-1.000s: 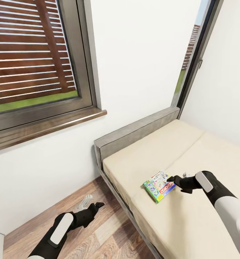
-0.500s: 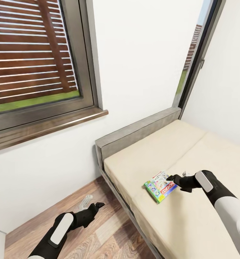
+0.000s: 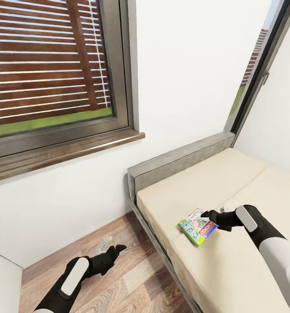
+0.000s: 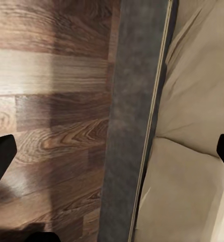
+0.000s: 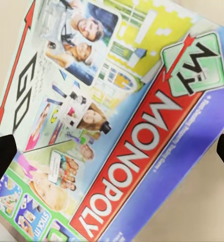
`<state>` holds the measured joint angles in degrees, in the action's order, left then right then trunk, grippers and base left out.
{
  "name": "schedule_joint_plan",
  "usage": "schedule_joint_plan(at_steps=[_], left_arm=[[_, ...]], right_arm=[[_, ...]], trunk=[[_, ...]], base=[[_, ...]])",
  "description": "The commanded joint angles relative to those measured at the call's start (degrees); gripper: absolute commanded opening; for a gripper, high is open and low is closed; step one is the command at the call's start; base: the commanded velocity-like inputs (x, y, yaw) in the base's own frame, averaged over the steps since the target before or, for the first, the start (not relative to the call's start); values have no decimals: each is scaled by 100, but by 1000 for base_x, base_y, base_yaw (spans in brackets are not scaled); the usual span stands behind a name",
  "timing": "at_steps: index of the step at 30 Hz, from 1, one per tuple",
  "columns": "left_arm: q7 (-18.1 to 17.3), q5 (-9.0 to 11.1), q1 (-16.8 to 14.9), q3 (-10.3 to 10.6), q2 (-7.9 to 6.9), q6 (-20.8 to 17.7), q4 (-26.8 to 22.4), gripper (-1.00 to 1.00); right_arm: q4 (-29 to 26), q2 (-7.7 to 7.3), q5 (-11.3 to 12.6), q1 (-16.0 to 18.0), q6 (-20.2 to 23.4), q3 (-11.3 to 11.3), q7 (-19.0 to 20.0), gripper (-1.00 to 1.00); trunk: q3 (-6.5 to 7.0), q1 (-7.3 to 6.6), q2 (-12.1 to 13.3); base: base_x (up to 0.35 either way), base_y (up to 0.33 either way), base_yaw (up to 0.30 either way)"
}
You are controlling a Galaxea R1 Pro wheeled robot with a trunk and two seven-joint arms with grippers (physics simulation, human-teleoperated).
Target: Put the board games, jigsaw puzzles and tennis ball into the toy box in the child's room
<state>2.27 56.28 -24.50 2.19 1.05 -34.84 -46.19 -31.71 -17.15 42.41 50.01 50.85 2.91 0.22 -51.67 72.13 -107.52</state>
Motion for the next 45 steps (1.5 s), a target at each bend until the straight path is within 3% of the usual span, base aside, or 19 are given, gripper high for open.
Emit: schedule_joint_plan(at_steps=[1, 45], left_arm=[[21, 36, -2, 1, -1, -18, -4, 100], [37, 10, 67, 1, -8, 57, 38, 100]], right_arm=[[-7, -7, 23, 0, 19, 32, 0, 100], [24, -11, 47, -34, 354, 18, -22, 100]], trunk=[[-5, -1, -2], [-5, -1, -2]], base=[[0, 0, 85], [0, 0, 39]])
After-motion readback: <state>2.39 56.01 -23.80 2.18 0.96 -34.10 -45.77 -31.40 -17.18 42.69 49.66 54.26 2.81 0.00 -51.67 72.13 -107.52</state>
